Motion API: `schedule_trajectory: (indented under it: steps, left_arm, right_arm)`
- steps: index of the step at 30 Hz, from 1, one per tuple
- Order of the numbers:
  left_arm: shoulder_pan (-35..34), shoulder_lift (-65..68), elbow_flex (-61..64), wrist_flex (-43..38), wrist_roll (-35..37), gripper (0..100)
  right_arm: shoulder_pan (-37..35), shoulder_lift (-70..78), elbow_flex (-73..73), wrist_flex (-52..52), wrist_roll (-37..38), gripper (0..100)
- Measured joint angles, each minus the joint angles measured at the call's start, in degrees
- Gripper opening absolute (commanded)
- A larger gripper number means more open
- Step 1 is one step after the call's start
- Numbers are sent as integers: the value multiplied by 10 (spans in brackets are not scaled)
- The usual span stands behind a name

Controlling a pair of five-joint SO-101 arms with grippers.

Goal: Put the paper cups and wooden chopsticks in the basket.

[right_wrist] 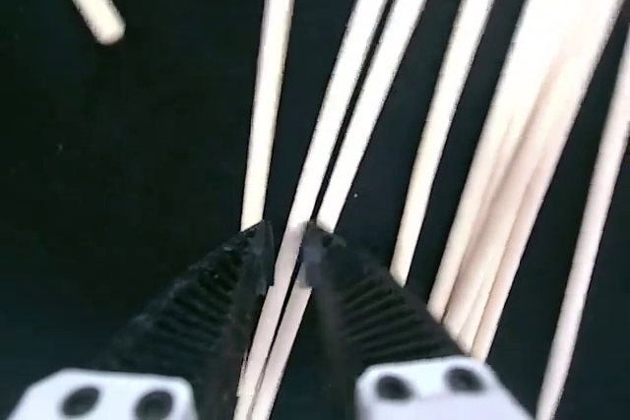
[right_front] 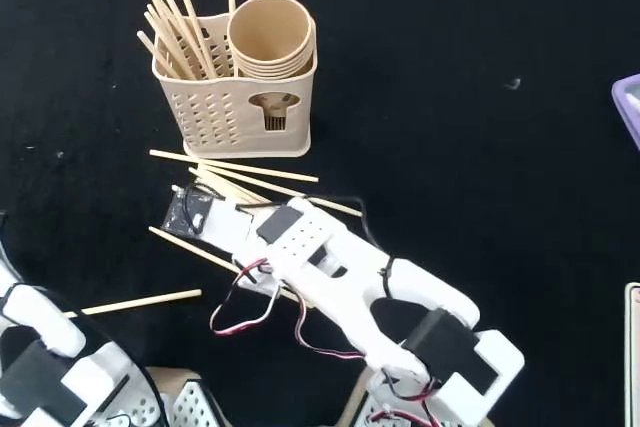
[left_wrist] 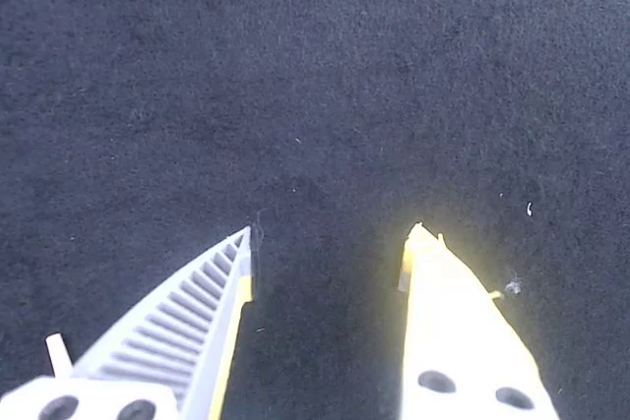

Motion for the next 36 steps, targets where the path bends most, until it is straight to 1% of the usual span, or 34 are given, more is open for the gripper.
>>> schedule_trajectory:
  steps: [5,10,13,17,24,28,32,36]
  left_arm:
    - [0,0,0,0,0,241]
    - [0,0,0,0,0,241]
    - [0,0,0,0,0,241]
    - [0,0,0,0,0,241]
    - [-1,0,0,0,0,241]
    - [-40,0,0,0,8,241]
    - [-78,0,0,0,50,241]
    - [-82,0,0,0,60,241]
  right_arm:
    - [-25,0,0,11,-18,136]
    - [-70,-50,0,8,-21,132]
    - [-112,-62,7,-41,-23,131]
    - [-132,-47,11,-116,-31,131]
    - [-135,46,-30,-140,-61,131]
    - [-135,82,-55,-144,-80,131]
    - [-147,99,-79,-144,-82,131]
    - [-173,99,-90,-144,-82,131]
